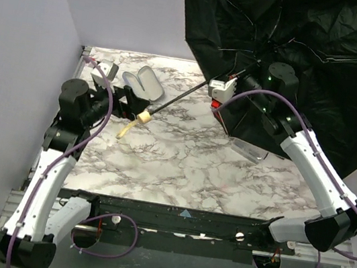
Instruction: Open the umbrella
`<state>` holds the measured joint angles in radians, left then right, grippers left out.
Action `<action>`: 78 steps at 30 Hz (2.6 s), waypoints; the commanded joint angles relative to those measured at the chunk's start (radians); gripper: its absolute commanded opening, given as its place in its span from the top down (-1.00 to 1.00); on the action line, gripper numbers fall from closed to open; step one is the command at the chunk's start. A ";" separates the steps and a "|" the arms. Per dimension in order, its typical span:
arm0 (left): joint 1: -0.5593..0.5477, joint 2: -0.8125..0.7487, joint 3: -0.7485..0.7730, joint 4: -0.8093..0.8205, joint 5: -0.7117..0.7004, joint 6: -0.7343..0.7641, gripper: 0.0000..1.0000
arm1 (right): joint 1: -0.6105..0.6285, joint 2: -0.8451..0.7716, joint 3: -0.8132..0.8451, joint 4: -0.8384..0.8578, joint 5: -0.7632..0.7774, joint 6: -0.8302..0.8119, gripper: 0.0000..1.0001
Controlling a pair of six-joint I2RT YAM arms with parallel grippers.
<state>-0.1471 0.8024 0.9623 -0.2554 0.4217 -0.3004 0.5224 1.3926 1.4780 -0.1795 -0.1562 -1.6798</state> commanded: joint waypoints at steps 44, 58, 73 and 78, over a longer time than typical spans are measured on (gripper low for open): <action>-0.443 0.518 0.567 -0.960 0.198 0.478 0.61 | 0.004 -0.210 -0.248 0.169 0.300 -0.299 0.84; -0.443 0.417 0.423 -0.982 0.289 0.508 0.84 | -0.059 -0.152 -0.263 0.339 0.362 -0.281 0.45; -0.288 0.394 0.344 -0.941 0.371 0.457 1.00 | -0.206 -0.101 -0.234 0.428 0.275 -0.265 0.55; -0.237 0.388 0.316 -0.942 0.370 0.473 1.00 | -0.271 -0.057 -0.199 0.476 0.207 -0.261 0.62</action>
<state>-0.4271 1.2339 1.3357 -0.8986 0.7429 0.1303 0.4183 1.3083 1.1786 0.0803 -0.1513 -1.9514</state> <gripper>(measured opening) 0.119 0.220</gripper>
